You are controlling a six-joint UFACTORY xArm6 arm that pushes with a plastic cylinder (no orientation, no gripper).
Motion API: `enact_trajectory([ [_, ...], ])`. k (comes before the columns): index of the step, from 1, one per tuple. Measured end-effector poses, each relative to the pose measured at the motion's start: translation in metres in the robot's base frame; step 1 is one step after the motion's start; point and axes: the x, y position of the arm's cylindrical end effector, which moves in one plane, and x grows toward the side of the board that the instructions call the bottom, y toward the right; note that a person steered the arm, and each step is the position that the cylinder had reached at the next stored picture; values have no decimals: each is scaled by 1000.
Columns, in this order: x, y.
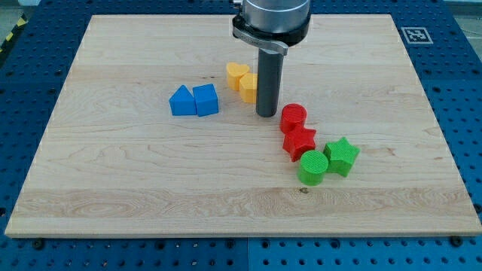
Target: Push the red circle into the green star
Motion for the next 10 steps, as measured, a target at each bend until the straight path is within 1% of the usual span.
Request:
enact_trajectory([
  [1,1,24],
  [2,1,33],
  [5,-6,37],
  [7,-4,53],
  [8,-1,57],
  [10,23,79],
])
